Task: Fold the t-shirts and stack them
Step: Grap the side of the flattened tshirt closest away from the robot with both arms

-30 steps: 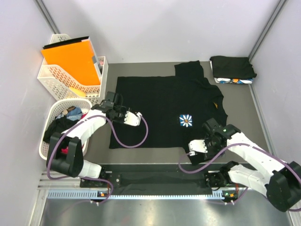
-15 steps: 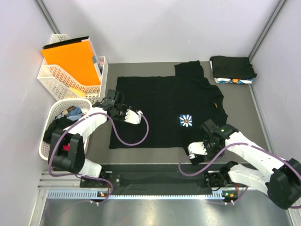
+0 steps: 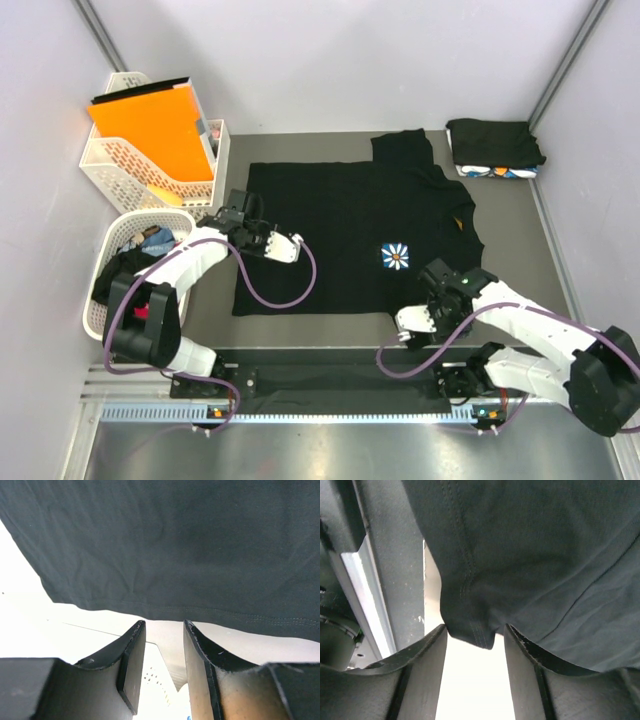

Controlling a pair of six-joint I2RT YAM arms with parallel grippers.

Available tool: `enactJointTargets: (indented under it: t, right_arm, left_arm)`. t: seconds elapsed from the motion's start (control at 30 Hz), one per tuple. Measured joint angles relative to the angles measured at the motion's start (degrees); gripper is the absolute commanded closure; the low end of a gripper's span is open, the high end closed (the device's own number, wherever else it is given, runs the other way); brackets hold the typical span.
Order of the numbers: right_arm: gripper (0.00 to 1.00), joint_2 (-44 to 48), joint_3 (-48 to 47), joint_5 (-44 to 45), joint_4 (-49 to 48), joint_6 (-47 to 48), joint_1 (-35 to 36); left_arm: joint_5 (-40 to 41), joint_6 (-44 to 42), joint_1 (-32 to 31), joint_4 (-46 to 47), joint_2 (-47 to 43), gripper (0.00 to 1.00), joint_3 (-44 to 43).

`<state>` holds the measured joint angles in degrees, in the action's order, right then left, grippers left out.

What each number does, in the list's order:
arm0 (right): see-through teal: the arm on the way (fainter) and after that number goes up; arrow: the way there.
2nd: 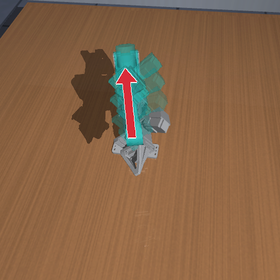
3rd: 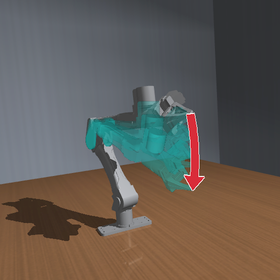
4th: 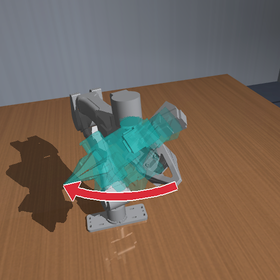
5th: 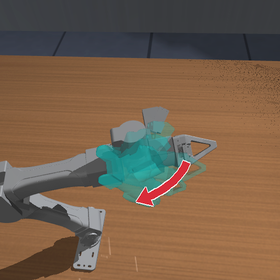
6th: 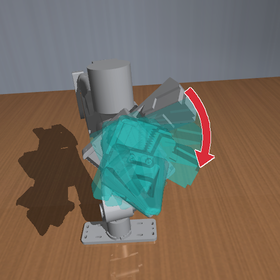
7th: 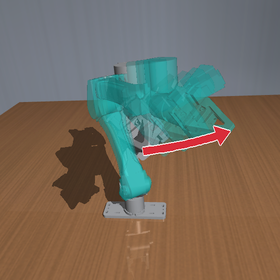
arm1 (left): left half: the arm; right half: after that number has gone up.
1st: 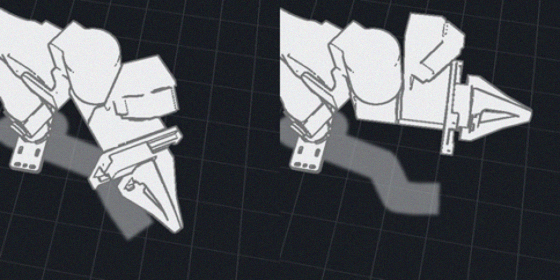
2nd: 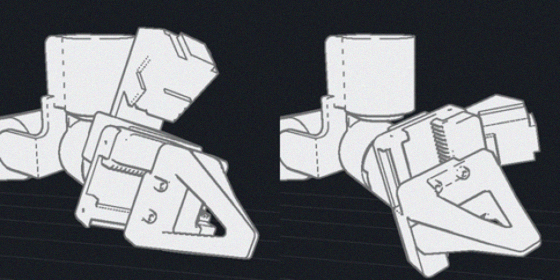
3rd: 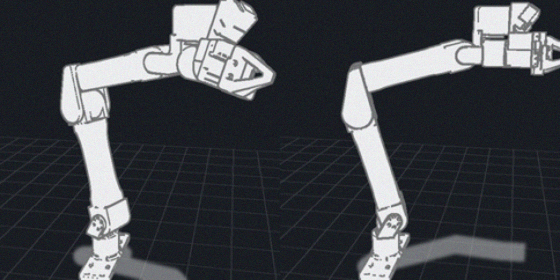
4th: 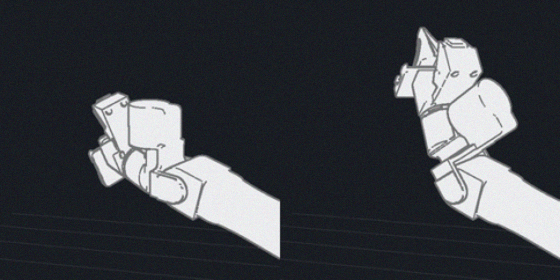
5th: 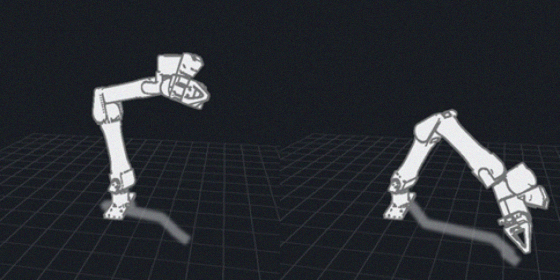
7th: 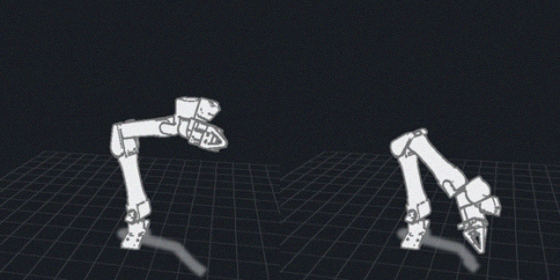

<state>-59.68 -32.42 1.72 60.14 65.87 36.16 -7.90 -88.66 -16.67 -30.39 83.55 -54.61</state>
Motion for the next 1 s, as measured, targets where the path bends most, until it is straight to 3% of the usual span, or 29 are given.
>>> enactJointTargets:
  t: [0.27,0.4,0.47,1.0]
  right_arm:
    - [0.74,-2.12,0.61,0.74,-3.72,-1.46,0.22]
    - [0.95,-2.27,1.05,1.27,-4.5,-1.68,0.22]
    - [0.99,-2.27,1.05,1.42,-4.7,-1.88,0.22]
    - [1.0,-3.5,-8.22,-1.2,1.01,-1.11,0.31]
  left_arm:
    - [0.04,-0.02,0.0,0.09,0.0,0.59,-0.13]
    - [0.11,-0.02,0.02,0.07,0.0,0.59,-0.13]
    - [0.24,-0.02,0.02,0.04,0.0,0.59,-0.13]
    - [0.26,-1.09,0.02,0.07,0.0,0.59,-0.13]
